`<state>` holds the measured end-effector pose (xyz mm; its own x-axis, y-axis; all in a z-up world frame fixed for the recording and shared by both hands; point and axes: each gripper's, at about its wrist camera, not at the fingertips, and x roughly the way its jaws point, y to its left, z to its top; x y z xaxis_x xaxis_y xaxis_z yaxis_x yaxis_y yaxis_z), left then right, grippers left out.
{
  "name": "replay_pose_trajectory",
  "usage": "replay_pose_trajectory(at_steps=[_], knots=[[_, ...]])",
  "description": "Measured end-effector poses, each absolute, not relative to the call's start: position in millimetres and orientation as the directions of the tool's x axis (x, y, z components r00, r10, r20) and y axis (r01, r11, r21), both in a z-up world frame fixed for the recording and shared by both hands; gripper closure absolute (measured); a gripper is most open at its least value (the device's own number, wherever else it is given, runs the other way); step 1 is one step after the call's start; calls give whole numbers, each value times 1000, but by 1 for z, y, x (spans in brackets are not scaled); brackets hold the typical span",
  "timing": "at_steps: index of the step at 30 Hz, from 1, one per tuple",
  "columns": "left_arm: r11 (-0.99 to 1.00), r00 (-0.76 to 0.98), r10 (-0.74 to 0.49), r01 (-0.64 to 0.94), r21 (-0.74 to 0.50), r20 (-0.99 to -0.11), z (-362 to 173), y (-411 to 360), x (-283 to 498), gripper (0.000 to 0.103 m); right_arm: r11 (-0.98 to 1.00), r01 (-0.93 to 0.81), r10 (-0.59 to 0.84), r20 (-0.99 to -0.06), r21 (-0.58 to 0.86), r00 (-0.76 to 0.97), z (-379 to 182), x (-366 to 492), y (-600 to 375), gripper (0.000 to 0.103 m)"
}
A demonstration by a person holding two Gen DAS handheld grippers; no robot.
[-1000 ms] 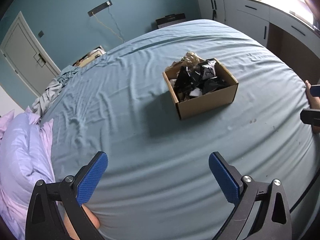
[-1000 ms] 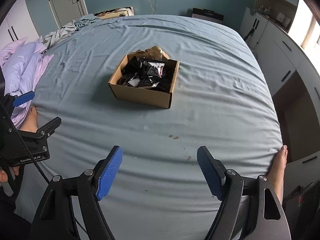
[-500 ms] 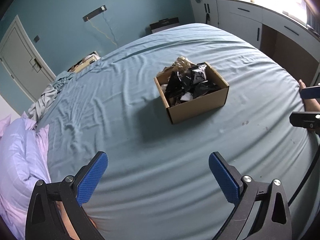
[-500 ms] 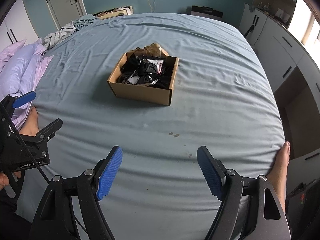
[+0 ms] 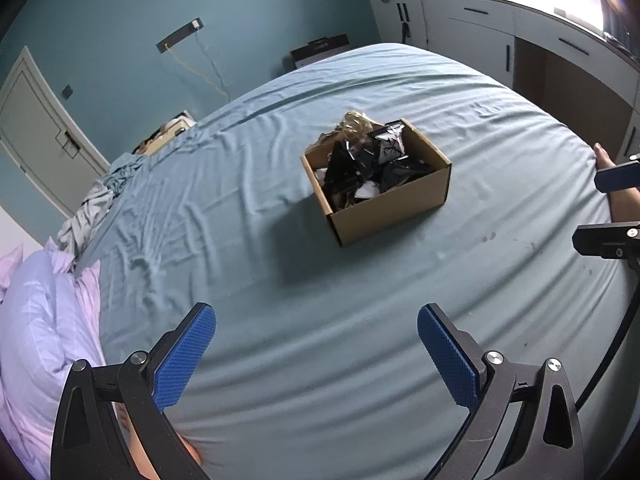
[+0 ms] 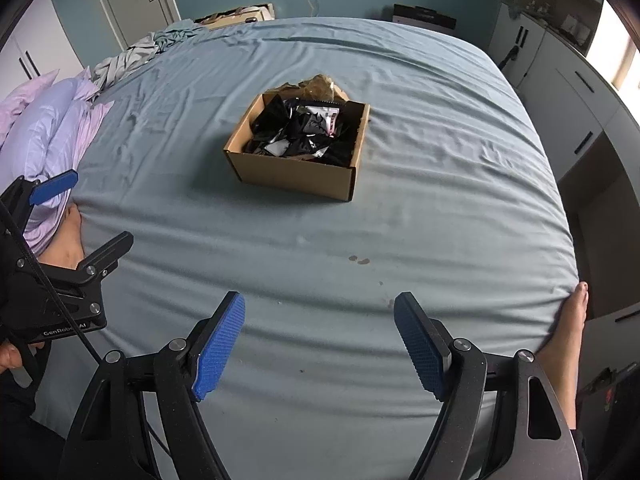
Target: Organize snacks
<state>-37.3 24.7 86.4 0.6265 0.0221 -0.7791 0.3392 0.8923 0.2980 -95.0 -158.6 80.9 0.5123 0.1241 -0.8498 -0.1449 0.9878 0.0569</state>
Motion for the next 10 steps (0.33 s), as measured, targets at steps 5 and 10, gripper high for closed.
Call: replay_pose_trajectory(at_steps=[5,10], knots=[[901,605,8,341,268,-796,85,26,-35,0,988,-140,126,-852,63,508,80,-95,-157,27],[908,590,11,333,256,-808,81,29,-33,0,989,-131,125,-854,67,506,80,-96,-155,27]])
